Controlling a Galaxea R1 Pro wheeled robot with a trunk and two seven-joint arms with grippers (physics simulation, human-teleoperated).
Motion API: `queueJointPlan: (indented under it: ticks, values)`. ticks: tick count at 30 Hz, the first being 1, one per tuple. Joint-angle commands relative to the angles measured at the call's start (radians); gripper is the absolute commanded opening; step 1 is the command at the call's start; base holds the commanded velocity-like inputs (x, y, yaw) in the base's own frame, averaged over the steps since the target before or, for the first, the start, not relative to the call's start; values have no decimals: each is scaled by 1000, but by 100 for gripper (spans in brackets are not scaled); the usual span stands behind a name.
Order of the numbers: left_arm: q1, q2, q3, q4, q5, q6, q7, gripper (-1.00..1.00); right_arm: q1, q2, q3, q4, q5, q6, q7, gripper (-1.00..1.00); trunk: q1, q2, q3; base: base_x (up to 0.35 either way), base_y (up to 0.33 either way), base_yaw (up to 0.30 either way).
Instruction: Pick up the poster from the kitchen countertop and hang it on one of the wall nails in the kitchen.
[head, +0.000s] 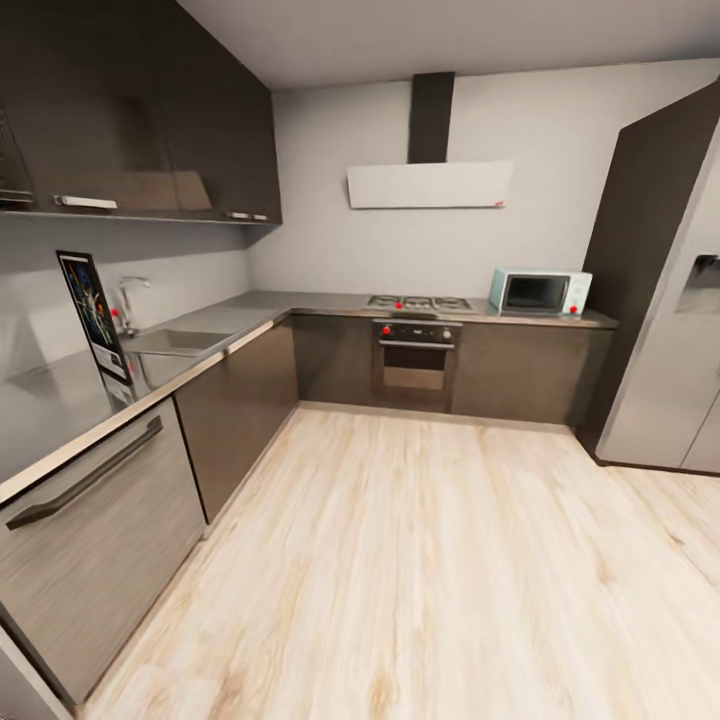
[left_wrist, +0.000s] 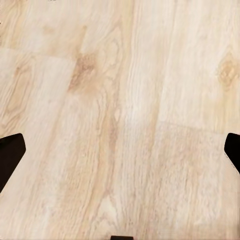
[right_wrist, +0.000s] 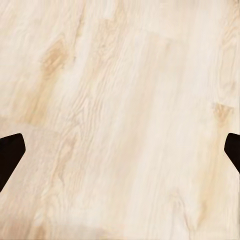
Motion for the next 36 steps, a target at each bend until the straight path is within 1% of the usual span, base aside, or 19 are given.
queueJointPlan:
  ticks: [1,9,36]
  values:
    - [0,0,1,-1,0,-1,0,100,-1,-1,6,1,7,-2,-7,100,0,0,-1,266,-210,222]
    - [0,0,1,-1,0,-1,0,100,-1,0,6,0,7,-33,-9,100,0,0,-5,265,-214,253]
    - [0,0,1,-1,0,-1,0,100,-1,1,7,0,7,-37,-10,100,0,0,-17,265,-217,271]
